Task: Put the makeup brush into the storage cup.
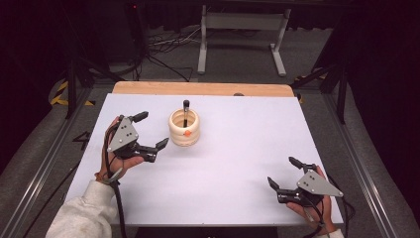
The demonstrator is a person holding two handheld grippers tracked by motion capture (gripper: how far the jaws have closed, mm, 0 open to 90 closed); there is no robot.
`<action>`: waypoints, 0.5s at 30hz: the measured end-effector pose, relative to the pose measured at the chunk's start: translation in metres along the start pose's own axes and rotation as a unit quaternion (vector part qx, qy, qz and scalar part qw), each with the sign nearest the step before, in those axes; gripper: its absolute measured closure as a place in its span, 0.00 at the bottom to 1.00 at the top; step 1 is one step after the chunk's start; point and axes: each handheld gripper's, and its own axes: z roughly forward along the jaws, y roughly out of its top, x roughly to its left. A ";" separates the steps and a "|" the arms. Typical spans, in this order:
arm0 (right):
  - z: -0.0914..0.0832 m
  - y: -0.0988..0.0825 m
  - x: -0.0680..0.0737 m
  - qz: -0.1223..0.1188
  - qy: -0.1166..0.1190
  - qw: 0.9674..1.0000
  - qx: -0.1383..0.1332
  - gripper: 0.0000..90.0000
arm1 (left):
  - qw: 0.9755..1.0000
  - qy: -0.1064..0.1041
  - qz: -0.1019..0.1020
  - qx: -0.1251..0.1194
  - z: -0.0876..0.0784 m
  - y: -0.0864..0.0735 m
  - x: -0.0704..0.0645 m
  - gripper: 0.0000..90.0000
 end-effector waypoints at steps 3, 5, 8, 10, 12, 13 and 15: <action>0.000 0.000 0.000 0.000 0.000 1.000 0.000 0.10 | 1.000 0.001 0.005 0.005 -0.005 -0.003 -0.002 0.03; 0.001 0.000 0.000 -0.002 0.001 1.000 0.001 0.10 | 1.000 -0.002 0.004 0.008 -0.009 -0.005 -0.003 0.03; 0.001 0.000 0.000 -0.002 0.002 1.000 0.001 0.10 | 1.000 -0.002 0.007 0.015 -0.012 -0.007 -0.005 0.03; 0.001 0.000 0.000 -0.001 0.002 1.000 0.001 0.10 | 1.000 -0.001 0.012 0.023 -0.016 -0.009 -0.007 0.03; 0.001 0.000 0.000 -0.001 0.003 1.000 0.001 0.10 | 0.999 -0.001 0.016 0.027 -0.020 -0.011 -0.009 0.03; 0.001 0.000 0.001 -0.002 0.004 1.000 0.000 0.10 | 0.999 -0.002 0.017 0.029 -0.022 -0.011 -0.010 0.03; 0.001 0.000 0.001 -0.002 0.009 1.000 -0.003 0.10 | 0.999 -0.003 0.017 0.028 -0.024 -0.013 -0.011 0.03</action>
